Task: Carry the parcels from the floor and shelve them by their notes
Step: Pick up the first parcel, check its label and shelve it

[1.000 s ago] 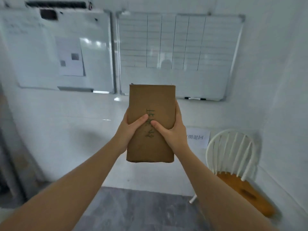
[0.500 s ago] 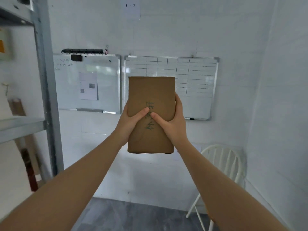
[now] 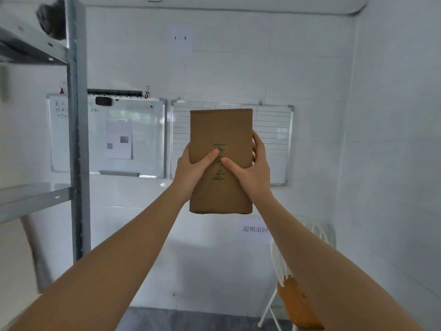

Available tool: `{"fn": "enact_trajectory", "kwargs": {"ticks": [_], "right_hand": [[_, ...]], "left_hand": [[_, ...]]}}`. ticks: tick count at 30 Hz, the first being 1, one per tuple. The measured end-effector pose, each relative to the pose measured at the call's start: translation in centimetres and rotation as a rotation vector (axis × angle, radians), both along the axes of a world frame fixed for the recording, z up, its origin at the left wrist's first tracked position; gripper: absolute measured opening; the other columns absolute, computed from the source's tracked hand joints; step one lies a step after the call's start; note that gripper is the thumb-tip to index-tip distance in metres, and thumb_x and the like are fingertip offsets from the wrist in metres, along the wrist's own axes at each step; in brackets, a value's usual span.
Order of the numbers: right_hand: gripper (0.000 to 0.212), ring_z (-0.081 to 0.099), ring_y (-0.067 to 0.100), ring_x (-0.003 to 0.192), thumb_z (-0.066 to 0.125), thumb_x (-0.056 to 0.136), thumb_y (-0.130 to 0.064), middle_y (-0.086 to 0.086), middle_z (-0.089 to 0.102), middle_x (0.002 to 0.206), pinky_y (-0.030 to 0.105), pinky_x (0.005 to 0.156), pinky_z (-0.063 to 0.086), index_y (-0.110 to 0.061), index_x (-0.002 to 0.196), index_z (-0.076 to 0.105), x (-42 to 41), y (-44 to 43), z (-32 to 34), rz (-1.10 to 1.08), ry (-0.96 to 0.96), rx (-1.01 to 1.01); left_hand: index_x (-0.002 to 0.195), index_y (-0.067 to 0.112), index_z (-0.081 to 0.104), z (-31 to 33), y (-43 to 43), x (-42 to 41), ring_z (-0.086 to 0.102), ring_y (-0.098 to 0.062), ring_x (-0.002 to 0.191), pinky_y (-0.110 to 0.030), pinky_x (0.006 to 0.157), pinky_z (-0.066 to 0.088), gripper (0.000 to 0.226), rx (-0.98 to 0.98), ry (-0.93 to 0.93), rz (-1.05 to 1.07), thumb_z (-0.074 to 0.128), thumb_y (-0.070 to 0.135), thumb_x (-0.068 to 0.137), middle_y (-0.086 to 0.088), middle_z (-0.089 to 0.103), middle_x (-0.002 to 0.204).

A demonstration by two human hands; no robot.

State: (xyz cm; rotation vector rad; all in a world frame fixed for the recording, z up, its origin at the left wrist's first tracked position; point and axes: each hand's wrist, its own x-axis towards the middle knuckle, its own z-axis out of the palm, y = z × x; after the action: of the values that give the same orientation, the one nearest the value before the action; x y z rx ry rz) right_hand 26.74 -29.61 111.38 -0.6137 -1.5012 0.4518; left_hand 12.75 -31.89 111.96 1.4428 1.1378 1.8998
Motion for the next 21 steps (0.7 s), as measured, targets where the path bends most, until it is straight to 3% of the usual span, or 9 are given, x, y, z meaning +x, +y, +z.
{"fn": "enact_trajectory", "kwargs": {"ticks": [3, 6, 8, 10, 12, 14, 16, 18, 21], "right_hand": [[0.073, 0.051, -0.012, 0.104, 0.073, 0.079, -0.034, -0.021, 0.051, 0.128, 0.014, 0.091, 0.045, -0.036, 0.141, 0.034, -0.8, -0.9, 0.0, 0.054, 0.014, -0.018], [0.039, 0.052, 0.001, 0.113, 0.043, 0.098, -0.034, -0.007, 0.051, 0.138, 0.027, 0.100, 0.045, -0.030, 0.136, 0.046, -1.0, -1.2, 0.4, 0.159, 0.097, -0.066], [0.034, 0.051, 0.008, 0.119, 0.042, 0.099, -0.024, -0.003, 0.053, 0.136, 0.032, 0.103, 0.044, -0.026, 0.132, 0.050, -0.9, -1.2, 0.5, 0.139, 0.114, -0.053], [0.042, 0.048, 0.011, 0.126, 0.052, 0.095, -0.020, -0.005, 0.049, 0.137, 0.026, 0.099, 0.046, -0.025, 0.136, 0.044, -0.9, -1.2, 0.3, 0.122, 0.124, -0.055], [0.064, 0.039, 0.011, 0.133, 0.060, 0.089, -0.030, -0.007, 0.037, 0.147, 0.017, 0.096, 0.040, -0.025, 0.145, 0.030, -0.8, -1.4, 0.4, 0.127, 0.125, -0.132], [0.080, 0.036, 0.014, 0.136, 0.060, 0.085, -0.043, -0.004, 0.031, 0.153, 0.022, 0.099, 0.035, -0.023, 0.150, 0.018, -0.6, -1.2, 0.7, 0.159, 0.111, -0.242], [0.083, 0.044, 0.017, 0.130, 0.060, 0.083, -0.048, 0.000, 0.039, 0.150, 0.027, 0.098, 0.038, -0.021, 0.150, 0.020, -0.5, -1.1, 0.8, 0.193, 0.136, -0.322], [0.084, 0.052, 0.018, 0.123, 0.066, 0.078, -0.049, 0.002, 0.048, 0.143, 0.030, 0.097, 0.043, -0.021, 0.147, 0.027, -0.5, -1.2, 0.6, 0.166, 0.181, -0.334], [0.084, 0.056, 0.019, 0.118, 0.073, 0.074, -0.046, 0.002, 0.054, 0.135, 0.033, 0.098, 0.046, -0.022, 0.144, 0.033, -0.5, -1.4, 0.3, 0.086, 0.241, -0.305]], "left_hand": [[0.134, 0.022, 0.044, -0.2, -0.4, -0.5, 0.060, -0.021, 0.110, -0.044, 0.095, 0.051, 0.081, -0.005, -0.100, -0.014, 0.079, 0.044, 0.064, -0.001, 0.060, 0.126], [0.131, 0.022, 0.046, -0.3, -1.0, -1.4, 0.061, -0.019, 0.108, -0.037, 0.089, 0.053, 0.071, 0.023, -0.169, -0.017, 0.077, 0.038, 0.070, 0.003, 0.060, 0.121], [0.126, 0.023, 0.048, -0.3, -1.2, -2.1, 0.062, -0.016, 0.105, -0.032, 0.084, 0.053, 0.062, 0.056, -0.187, -0.043, 0.076, 0.033, 0.072, 0.005, 0.061, 0.115], [0.124, 0.024, 0.048, -0.1, -1.4, -2.7, 0.062, -0.016, 0.105, -0.033, 0.086, 0.053, 0.058, 0.076, -0.188, -0.055, 0.075, 0.032, 0.074, 0.004, 0.061, 0.116], [0.127, 0.022, 0.047, 0.2, -1.6, -2.9, 0.061, -0.019, 0.108, -0.038, 0.090, 0.052, 0.058, 0.072, -0.192, -0.076, 0.072, 0.035, 0.076, 0.002, 0.060, 0.121], [0.132, 0.023, 0.043, 0.3, -1.5, -2.9, 0.059, -0.019, 0.111, -0.039, 0.093, 0.051, 0.062, 0.074, -0.153, -0.091, 0.069, 0.036, 0.078, 0.001, 0.058, 0.126], [0.139, 0.028, 0.031, 0.2, -1.7, -2.6, 0.054, -0.016, 0.118, -0.034, 0.095, 0.048, 0.071, 0.146, -0.072, -0.055, 0.067, 0.039, 0.080, 0.002, 0.051, 0.134], [0.146, 0.035, 0.017, 0.0, -1.5, -2.2, 0.042, -0.017, 0.131, -0.037, 0.108, 0.037, 0.078, 0.245, 0.099, 0.044, 0.059, 0.050, 0.081, 0.000, 0.039, 0.145], [0.139, 0.053, 0.003, -0.1, -1.7, -1.0, 0.022, -0.026, 0.141, -0.044, 0.117, 0.017, 0.069, 0.191, 0.302, 0.149, 0.032, 0.065, 0.078, -0.009, 0.015, 0.154]]}}
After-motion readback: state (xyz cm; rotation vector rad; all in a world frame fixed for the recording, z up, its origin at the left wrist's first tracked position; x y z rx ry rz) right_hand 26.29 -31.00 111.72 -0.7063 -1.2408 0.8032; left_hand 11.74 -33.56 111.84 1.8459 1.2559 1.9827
